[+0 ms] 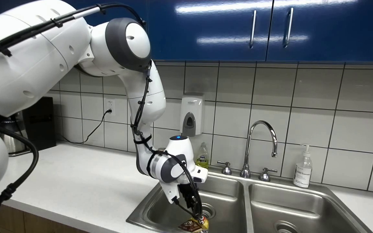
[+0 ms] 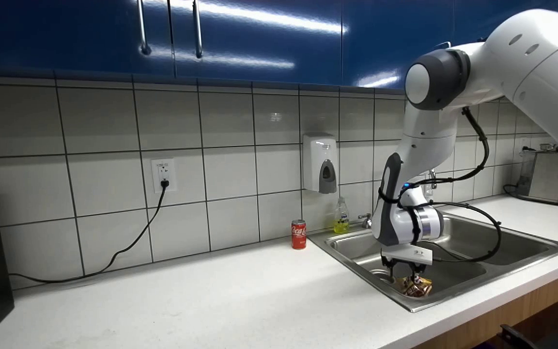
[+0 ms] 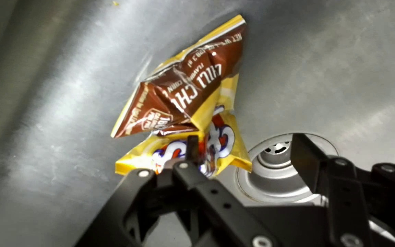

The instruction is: Put the packet in the sink.

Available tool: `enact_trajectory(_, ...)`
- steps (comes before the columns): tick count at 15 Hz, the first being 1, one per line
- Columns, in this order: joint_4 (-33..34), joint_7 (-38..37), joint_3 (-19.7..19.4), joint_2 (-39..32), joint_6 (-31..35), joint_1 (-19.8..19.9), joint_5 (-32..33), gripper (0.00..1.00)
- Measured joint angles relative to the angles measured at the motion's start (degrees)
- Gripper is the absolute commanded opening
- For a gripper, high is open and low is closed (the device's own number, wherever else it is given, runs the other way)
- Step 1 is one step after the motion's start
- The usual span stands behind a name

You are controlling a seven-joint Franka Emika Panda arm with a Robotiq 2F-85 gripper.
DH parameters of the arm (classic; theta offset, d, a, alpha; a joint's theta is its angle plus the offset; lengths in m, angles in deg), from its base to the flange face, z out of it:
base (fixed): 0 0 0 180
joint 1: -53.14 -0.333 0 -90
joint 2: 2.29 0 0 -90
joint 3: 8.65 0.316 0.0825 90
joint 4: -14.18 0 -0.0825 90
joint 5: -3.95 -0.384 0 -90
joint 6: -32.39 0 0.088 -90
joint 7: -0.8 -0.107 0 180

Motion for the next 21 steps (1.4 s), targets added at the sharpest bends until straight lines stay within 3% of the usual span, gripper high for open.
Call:
enact_trajectory(9, -3.75, 2.58, -0.08, 6.22, 3.02, -1.39, 0.03, 1.00)
enact_trajectory(21, -15.60, 12.93, -1.95, 23.97, -13.59, -6.89, 11.44, 1.00)
